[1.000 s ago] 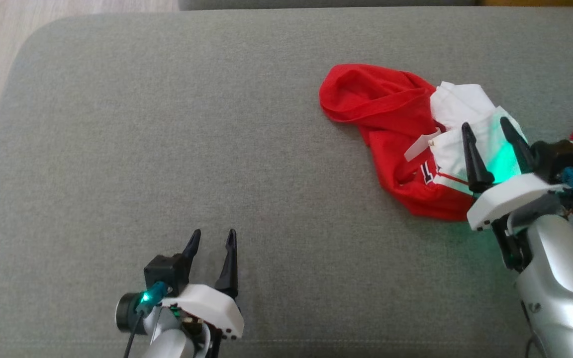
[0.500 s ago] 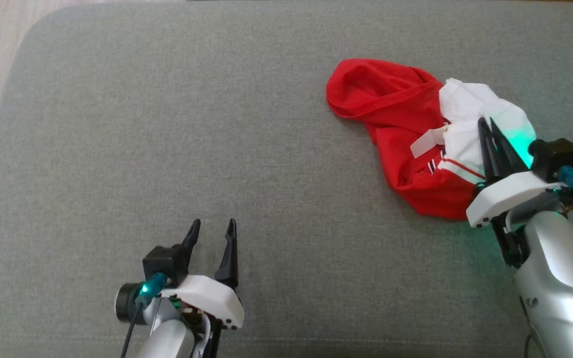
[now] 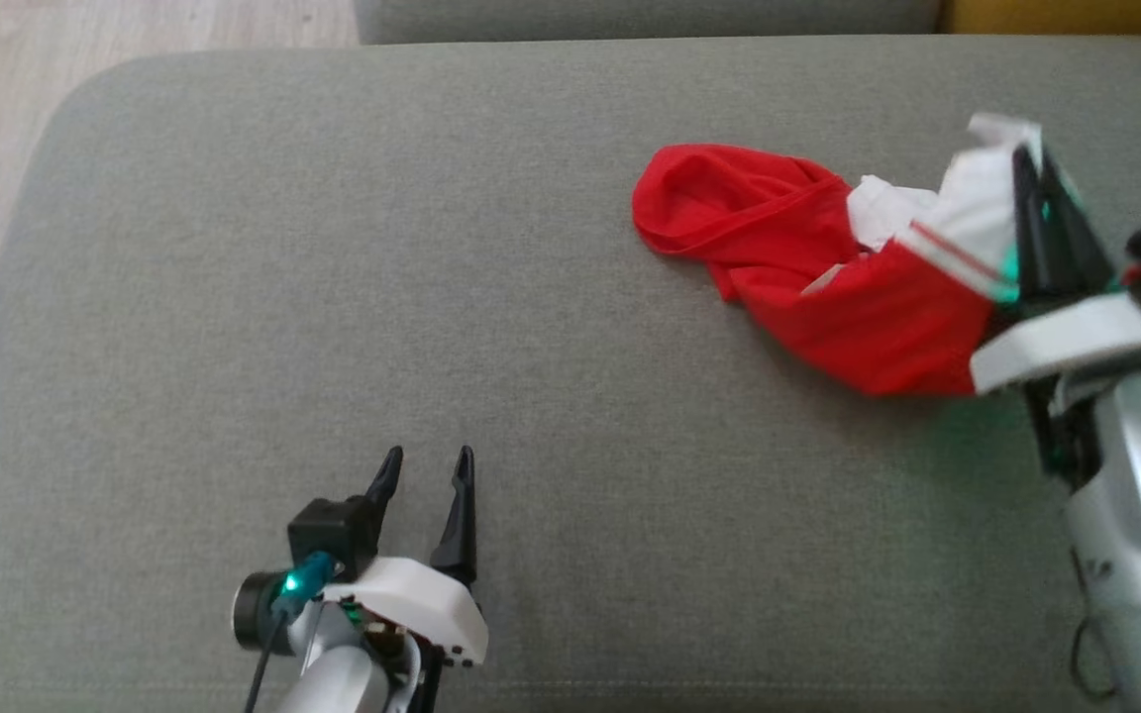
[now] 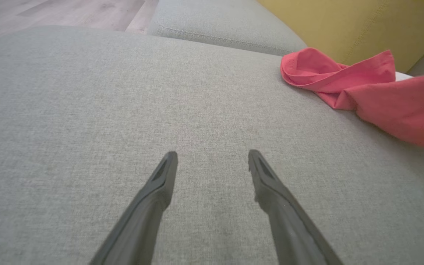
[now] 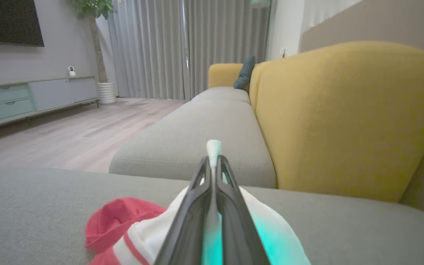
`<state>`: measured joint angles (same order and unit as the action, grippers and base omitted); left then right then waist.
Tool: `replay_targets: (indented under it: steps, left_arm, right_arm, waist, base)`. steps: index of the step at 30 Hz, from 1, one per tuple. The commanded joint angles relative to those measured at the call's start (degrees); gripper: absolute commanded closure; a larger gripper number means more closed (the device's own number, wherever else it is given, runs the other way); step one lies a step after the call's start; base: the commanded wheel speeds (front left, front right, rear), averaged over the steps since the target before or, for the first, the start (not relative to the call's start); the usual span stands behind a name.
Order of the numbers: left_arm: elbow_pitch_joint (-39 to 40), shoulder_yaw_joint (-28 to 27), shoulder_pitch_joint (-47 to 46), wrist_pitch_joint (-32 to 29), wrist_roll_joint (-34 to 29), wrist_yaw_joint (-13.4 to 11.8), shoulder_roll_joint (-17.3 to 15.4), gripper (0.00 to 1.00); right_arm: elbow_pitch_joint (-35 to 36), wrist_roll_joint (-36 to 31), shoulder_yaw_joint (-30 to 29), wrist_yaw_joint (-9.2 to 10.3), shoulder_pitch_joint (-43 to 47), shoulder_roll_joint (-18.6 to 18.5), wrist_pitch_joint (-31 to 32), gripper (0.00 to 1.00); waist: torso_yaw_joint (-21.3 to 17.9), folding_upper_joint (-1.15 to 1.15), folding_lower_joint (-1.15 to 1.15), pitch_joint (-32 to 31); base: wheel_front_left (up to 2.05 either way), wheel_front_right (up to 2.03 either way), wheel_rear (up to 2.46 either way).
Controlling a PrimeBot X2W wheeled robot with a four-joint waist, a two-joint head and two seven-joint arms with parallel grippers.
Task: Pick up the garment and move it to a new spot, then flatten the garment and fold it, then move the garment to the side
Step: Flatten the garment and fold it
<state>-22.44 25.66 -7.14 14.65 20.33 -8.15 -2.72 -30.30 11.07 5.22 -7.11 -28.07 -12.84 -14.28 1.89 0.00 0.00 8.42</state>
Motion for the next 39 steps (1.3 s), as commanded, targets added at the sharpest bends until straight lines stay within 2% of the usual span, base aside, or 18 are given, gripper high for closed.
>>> replay_targets:
  steps: [1,3,6,13,16,19,23,26,31,36,37,38,39]
  left_arm:
    - [1.64,-0.89,-1.13,0.35,0.17,0.18,-0.16,0.0]
    - [1.7,-0.57,-1.29,0.35,0.44,0.21,-0.16,0.0]
    - [1.73,0.76,-1.62,0.35,1.18,0.43,-0.16,0.0]
    - [1.44,4.21,-1.73,0.35,2.49,0.6,-0.16,0.0]
    - [1.67,4.56,-1.23,0.35,2.91,0.24,-0.16,0.0]
    - [2.11,4.66,-0.49,0.35,3.07,-0.12,-0.16,0.0]
    - [2.49,4.56,-0.04,0.35,3.22,-0.48,-0.16,0.0]
    - [2.88,4.42,-0.85,0.35,2.86,-0.67,-0.16,0.0]
    - [2.92,3.92,-2.9,0.35,1.73,-0.7,-0.16,0.0]
    - [2.67,2.86,-4.79,0.35,0.76,-0.61,-0.16,0.0]
    - [2.56,2.65,-5.11,0.35,0.46,-0.54,-0.16,0.0]
    - [2.48,2.39,-5.38,0.35,0.26,-0.54,-0.16,0.0]
    - [2.41,2.18,-5.61,0.35,0.05,-0.47,-0.16,0.0]
  right_arm:
    - [3.26,-0.53,2.75,-0.37,-5.4,-1.64,-0.68,1.0]
    - [3.89,-0.73,4.0,-0.37,-7.43,-2.16,-0.69,1.0]
    - [4.81,-1.53,8.65,-0.37,-14.85,-3.73,-0.69,1.0]
    - [2.36,-2.07,20.24,-0.37,-34.24,-5.98,-0.71,1.0]
    - [1.35,-1.26,23.06,-0.37,-39.39,-5.95,-0.71,1.0]
    - [1.3,0.02,23.86,-0.37,-41.82,-5.44,-0.71,1.0]
    - [3.97,1.82,24.07,-0.37,-40.83,-5.98,-0.71,1.0]
    - [6.95,2.53,21.1,-0.37,-35.93,-8.36,-0.72,1.0]
    - [7.22,2.92,15.56,-0.37,-24.12,-11.75,-0.72,1.0]
    - [5.24,2.87,7.75,-0.37,-10.54,-11.6,-0.72,1.0]
    - [4.15,2.68,5.89,-0.37,-8.03,-10.93,-0.72,0.96]
    - [3.16,2.48,3.73,-0.37,-5.88,-10.03,-0.72,0.58]
    - [2.39,2.06,1.49,-0.37,-3.99,-9.09,-0.72,0.04]
  waist:
    - [1.05,0.0,0.0,-0.04]
    - [1.75,0.0,0.0,-0.04]
    - [4.98,0.0,0.0,-0.17]
    - [15.81,0.0,0.0,-0.94]
    - [19.25,0.0,0.0,-1.38]
    - [20.62,0.0,0.0,-1.6]
    - [19.56,0.0,0.0,-1.2]
    - [15.8,0.0,0.0,-0.12]
    - [10.54,0.0,0.0,1.29]
    - [6.53,0.0,0.0,2.76]
    - [5.86,0.0,0.0,3.0]
    - [5.29,0.0,0.0,3.18]
    - [4.77,0.0,0.0,3.26]
  base:
    - [0.0,0.0,0.0]
    - [0.0,0.0,0.0]
    - [0.0,0.0,0.0]
    - [0.0,0.0,0.0]
    - [0.0,0.0,0.0]
    - [0.0,0.0,0.0]
    - [0.0,0.0,0.0]
    - [0.0,0.0,0.0]
    - [0.0,0.0,0.0]
    - [0.0,0.0,0.0]
    - [0.0,0.0,0.0]
    - [0.0,0.0,0.0]
    - [0.0,0.0,0.0]
